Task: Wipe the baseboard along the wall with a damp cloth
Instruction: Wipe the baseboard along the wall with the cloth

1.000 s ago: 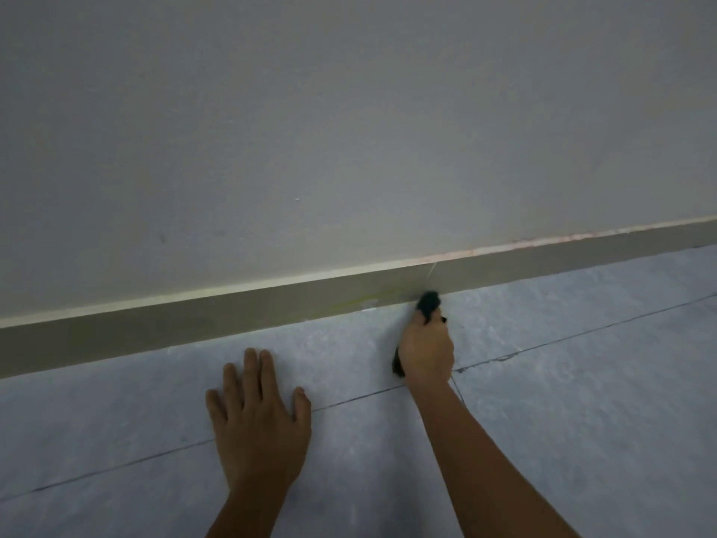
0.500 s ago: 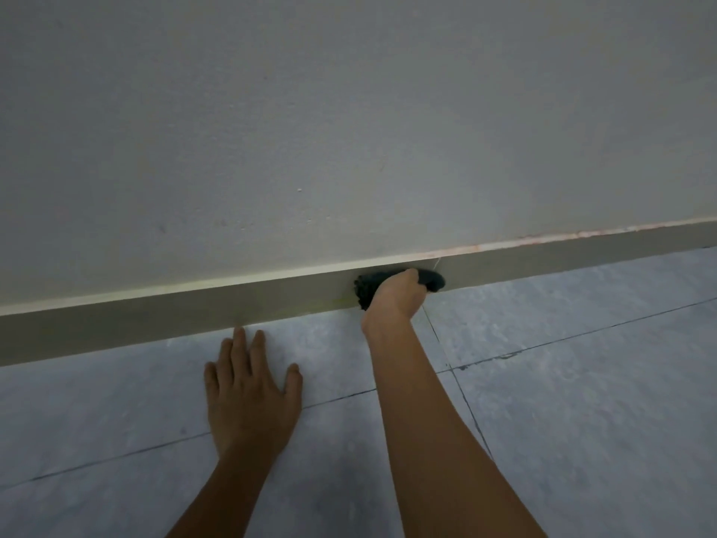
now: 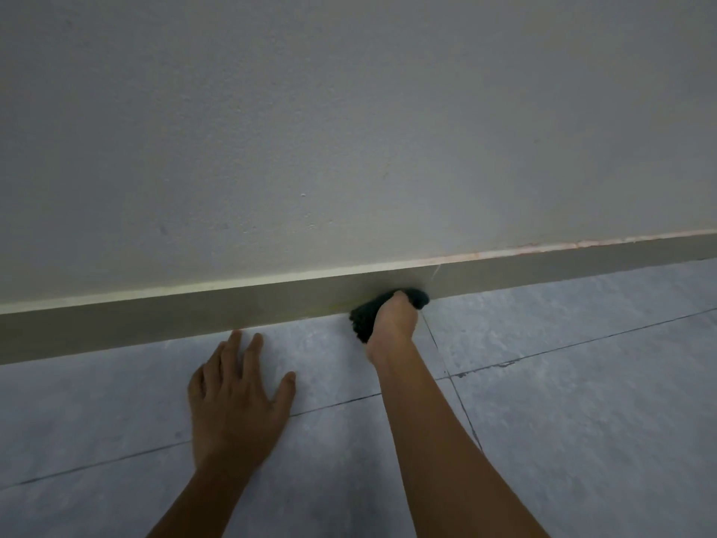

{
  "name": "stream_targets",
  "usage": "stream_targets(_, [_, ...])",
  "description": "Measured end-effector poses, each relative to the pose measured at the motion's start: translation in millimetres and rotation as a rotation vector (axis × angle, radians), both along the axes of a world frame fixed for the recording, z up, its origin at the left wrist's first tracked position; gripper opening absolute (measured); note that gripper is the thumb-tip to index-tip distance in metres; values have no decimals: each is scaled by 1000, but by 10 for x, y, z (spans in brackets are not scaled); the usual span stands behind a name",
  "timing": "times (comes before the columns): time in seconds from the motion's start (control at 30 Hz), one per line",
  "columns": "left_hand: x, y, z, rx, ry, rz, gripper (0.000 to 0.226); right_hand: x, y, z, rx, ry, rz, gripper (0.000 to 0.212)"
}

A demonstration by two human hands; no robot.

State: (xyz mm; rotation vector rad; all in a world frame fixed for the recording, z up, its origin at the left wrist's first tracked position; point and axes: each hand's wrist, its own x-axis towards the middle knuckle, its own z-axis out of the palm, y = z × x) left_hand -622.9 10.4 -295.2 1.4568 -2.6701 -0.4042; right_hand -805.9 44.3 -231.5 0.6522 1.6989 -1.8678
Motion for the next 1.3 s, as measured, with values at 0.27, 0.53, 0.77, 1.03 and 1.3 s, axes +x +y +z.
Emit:
stream_targets(0.27, [-4, -20, -17, -1, -1, -27, 84, -237, 93, 118, -15, 107, -95, 41])
stream_targets(0.53, [259, -328, 123, -12, -24, -222, 71, 353, -143, 51, -61, -50, 33, 33])
stream_targets(0.77, [627, -330, -45, 0, 54, -13, 83, -243, 169, 27, 73, 178, -77, 35])
stream_targets(1.03, [577, -319, -81, 6, 61, -11, 83, 462, -310, -88, 13, 57, 9, 42])
stream_targets(1.3, [581, -337, -83, 5, 71, -23, 83, 512, -242, 150, -99, -1, 37, 23])
